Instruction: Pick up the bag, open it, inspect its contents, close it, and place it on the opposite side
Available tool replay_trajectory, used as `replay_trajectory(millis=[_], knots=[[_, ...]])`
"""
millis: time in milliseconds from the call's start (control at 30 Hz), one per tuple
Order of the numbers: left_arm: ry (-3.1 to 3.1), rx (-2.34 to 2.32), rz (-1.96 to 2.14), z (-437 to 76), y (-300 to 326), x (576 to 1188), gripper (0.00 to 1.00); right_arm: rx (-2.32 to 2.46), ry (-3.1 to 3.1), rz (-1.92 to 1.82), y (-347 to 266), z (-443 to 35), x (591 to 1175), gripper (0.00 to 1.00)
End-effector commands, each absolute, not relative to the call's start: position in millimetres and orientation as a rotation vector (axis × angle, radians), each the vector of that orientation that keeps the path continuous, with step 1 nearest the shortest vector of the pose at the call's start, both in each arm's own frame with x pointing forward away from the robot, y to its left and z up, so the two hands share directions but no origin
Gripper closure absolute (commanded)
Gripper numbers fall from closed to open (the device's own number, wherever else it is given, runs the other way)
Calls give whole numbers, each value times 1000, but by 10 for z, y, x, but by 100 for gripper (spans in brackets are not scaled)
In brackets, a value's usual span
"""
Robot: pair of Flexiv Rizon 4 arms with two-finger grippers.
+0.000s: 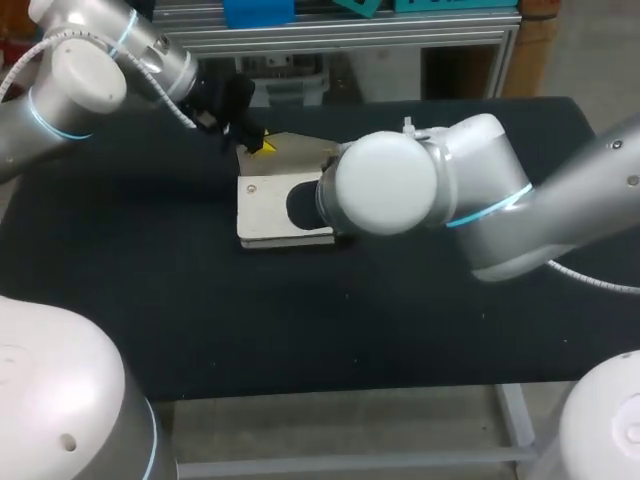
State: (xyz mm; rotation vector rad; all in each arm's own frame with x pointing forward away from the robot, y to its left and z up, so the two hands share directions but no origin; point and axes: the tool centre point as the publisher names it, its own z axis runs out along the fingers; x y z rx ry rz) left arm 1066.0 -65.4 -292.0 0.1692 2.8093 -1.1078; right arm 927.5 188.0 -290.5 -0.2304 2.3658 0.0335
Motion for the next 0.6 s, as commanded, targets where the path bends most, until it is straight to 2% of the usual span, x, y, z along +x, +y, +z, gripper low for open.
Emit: replay_trajectory(millis=[33,67,100,133,600], knots=[[2750,118,-1082,-2733,-603,10497,100,-231,2339,32,1777,-2752,9187,12],[2748,110,-1082,-2699,-602,10478,100,-231,2334,28,1773,-2735,9205,29],[2749,96,-1089,-2673,-600,10466,100,-229,2329,27,1770,-2723,9218,55],[2753,75,-1093,-2609,-582,10452,100,-227,2319,26,1767,-2701,9241,99],[2753,75,-1093,-2609,-582,10452,100,-245,2237,61,1772,-2486,9487,100]])
